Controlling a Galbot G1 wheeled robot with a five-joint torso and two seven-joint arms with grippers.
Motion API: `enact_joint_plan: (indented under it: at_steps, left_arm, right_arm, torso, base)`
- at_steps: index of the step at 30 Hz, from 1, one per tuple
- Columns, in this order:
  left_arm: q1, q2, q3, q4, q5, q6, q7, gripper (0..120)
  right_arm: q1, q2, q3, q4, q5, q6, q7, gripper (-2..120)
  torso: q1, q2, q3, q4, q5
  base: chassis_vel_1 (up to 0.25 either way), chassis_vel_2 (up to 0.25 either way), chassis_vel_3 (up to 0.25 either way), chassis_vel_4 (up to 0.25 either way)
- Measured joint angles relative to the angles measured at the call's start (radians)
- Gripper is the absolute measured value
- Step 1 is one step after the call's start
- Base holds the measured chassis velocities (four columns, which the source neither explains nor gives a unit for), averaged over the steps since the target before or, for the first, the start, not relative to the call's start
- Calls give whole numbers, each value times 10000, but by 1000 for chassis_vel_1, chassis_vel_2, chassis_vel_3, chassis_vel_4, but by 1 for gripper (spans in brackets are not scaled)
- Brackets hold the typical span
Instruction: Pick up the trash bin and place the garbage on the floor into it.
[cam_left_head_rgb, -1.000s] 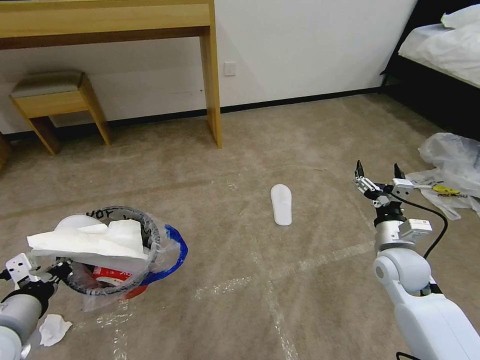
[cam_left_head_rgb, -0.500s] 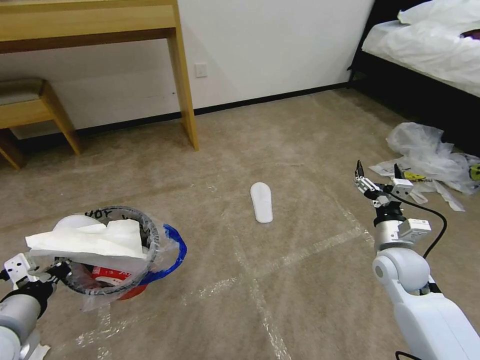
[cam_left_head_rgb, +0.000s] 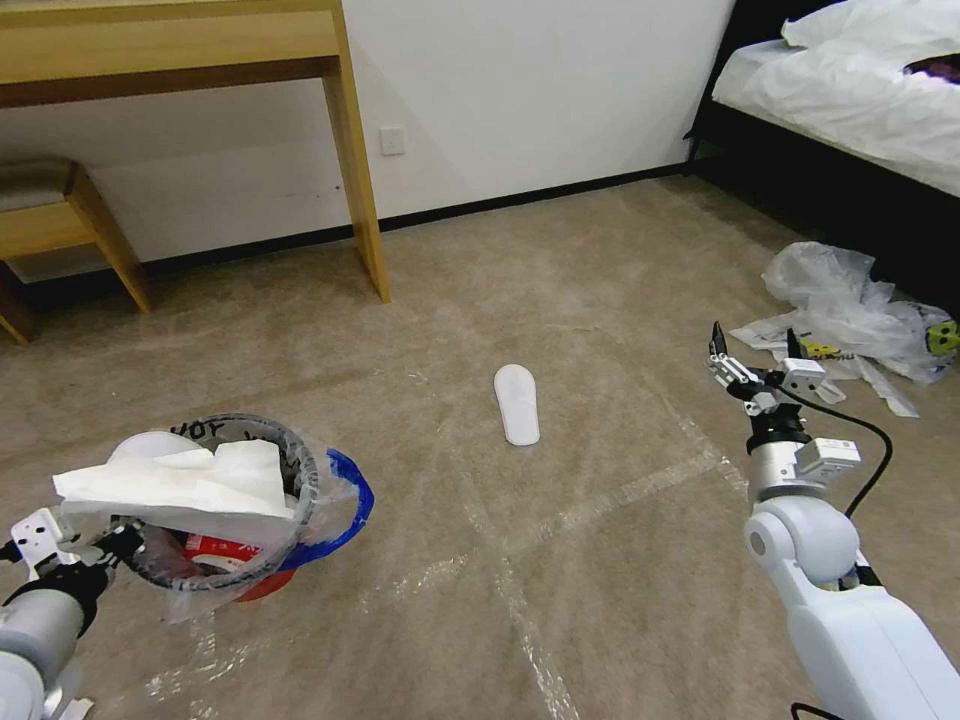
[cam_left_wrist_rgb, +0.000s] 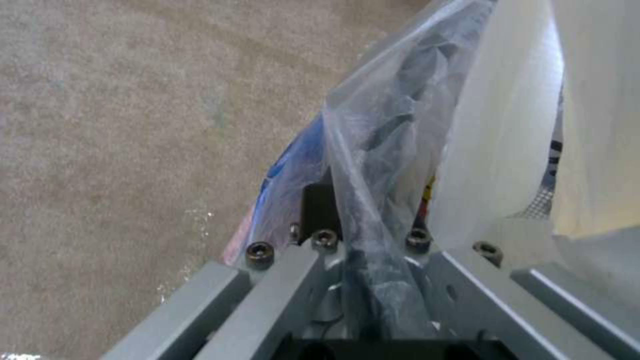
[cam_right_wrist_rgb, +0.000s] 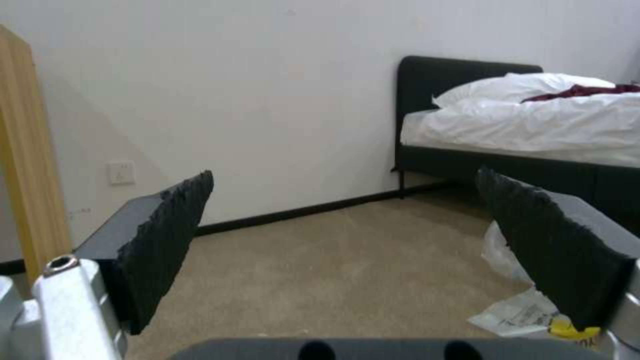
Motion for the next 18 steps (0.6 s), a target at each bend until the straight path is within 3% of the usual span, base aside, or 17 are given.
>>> enact_joint_plan:
  at_steps: [18]
  left_arm:
    - [102,5,-123,-53,-91,0,-10,1]
  right_arm:
    - [-134,108,70,87,-39,-12,64,100]
  torso:
    - [-1,0,-1,-1,0]
  base:
    - [-13,8,6,-14]
